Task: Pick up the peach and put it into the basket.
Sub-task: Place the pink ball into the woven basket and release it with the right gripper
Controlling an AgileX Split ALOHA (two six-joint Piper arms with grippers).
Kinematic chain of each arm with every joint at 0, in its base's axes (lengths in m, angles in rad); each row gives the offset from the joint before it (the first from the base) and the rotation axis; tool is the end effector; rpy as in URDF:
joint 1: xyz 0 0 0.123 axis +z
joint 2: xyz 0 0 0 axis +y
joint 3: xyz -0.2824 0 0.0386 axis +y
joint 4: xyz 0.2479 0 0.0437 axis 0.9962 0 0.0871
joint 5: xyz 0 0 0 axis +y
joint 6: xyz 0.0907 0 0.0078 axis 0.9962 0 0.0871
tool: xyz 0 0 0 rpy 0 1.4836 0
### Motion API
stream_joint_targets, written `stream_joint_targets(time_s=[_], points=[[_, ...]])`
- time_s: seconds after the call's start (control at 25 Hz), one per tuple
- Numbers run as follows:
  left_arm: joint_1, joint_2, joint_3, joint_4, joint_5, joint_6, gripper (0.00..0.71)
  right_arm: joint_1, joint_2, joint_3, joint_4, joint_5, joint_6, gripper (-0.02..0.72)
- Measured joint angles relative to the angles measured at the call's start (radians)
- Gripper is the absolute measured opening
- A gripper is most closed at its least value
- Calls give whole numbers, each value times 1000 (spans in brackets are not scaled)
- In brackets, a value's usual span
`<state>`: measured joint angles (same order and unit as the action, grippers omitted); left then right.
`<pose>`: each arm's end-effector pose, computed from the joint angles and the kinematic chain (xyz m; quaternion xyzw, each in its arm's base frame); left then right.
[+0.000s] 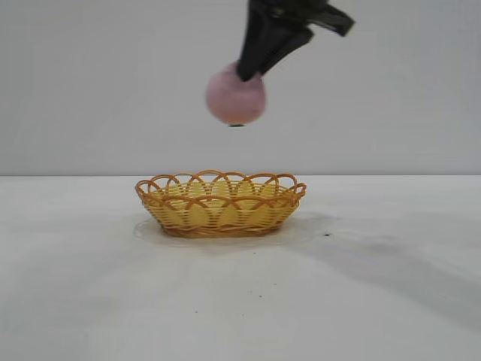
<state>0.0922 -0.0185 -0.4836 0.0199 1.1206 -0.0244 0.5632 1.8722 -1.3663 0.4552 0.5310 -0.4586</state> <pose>-0.0085 0.0009 0.2678 -0.0513 0.8664 0.0268 0.4960 0.3388 0.2379 0.2295 -0.3224 0.8827 0.1836 0.2885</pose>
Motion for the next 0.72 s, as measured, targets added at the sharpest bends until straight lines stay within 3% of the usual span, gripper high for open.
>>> stream_joint_targets(time_s=[0.52, 0.56, 0.6, 0.72], points=[[0, 0, 0, 0, 0, 0, 282, 6, 193, -73, 12, 29, 0, 0], [0, 0, 0, 0, 0, 0, 282, 6, 193, -75, 15, 31, 0, 58], [0, 0, 0, 0, 0, 0, 282, 6, 193, -75, 17, 31, 0, 58], [0, 0, 0, 0, 0, 0, 282, 6, 175, -76, 19, 31, 0, 240]])
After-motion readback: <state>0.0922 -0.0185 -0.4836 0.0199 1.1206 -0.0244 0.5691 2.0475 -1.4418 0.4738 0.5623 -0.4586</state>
